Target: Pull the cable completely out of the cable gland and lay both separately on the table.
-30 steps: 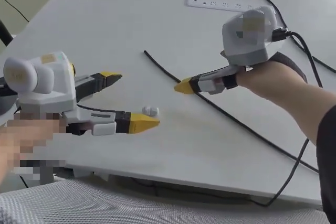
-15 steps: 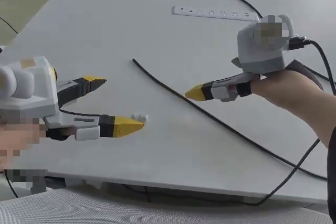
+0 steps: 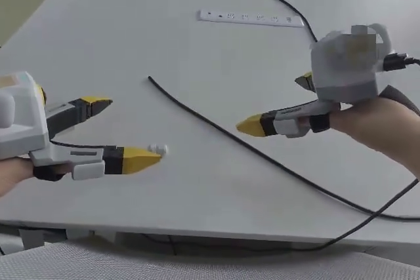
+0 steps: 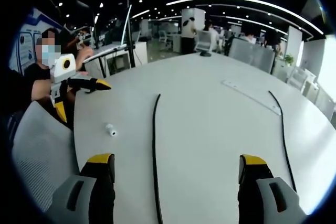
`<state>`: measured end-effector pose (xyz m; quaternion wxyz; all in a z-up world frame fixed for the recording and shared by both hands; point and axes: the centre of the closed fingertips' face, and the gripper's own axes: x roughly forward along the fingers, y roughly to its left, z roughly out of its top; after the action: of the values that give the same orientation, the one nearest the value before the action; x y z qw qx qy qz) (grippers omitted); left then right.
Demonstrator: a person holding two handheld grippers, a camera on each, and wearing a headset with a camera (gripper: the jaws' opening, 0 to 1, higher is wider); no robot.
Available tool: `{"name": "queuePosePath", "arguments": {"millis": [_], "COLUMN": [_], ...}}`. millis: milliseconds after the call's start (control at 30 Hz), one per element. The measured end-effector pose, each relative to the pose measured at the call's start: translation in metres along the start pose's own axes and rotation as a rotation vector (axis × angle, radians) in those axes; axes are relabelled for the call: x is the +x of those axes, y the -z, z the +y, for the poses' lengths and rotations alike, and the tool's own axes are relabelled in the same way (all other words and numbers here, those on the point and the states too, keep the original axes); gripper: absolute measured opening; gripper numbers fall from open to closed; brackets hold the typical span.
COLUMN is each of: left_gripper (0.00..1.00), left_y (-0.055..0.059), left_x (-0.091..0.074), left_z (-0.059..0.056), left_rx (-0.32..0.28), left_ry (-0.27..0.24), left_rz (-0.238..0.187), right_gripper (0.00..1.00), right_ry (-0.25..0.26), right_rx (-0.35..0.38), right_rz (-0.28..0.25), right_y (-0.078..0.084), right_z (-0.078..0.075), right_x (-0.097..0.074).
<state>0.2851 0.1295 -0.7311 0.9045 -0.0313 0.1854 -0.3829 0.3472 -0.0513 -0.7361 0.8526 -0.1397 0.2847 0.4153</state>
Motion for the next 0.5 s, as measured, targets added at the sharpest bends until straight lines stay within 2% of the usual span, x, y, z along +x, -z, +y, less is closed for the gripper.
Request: {"name": "queuePosePath", "arguments": {"millis": [100, 167, 300, 367, 467, 500], "left_gripper": [0.99, 0.99, 0.99, 0.99, 0.99, 0.99], "left_y": [-0.011, -0.013, -0.019, -0.023, -0.023, -0.020], "left_x": [-0.004, -0.006, -0.011, -0.013, -0.015, -0.016], "left_z": [0.000, 0.003, 0.000, 0.000, 0.000, 0.000], "left_rx": [-0.002, 0.019, 0.022, 0.013, 0.015, 0.017], "left_ry": [-0.023, -0.061, -0.068, -0.077, -0.094, -0.103], "left_rz": [-0.035, -0.023, -0.040, -0.045, -0.033, -0.017], "right_gripper": [0.99, 0.99, 0.99, 0.99, 0.99, 0.99], "right_ry": [0.028, 0.039, 0.065, 0.086, 0.108, 0.111], "right_rx": [0.009, 0.016, 0.034, 0.066, 0.106, 0.116], "right_rz": [-0.034, -0.054, -0.085, -0.095, -0.116, -0.119], "right_y": [0.000, 0.001, 0.006, 0.012, 0.016, 0.018], "right_z": [-0.003, -0.004, -0.006, -0.009, -0.011, -0.011], "right_x": [-0.016, -0.027, -0.045, -0.053, -0.063, -0.066]}}
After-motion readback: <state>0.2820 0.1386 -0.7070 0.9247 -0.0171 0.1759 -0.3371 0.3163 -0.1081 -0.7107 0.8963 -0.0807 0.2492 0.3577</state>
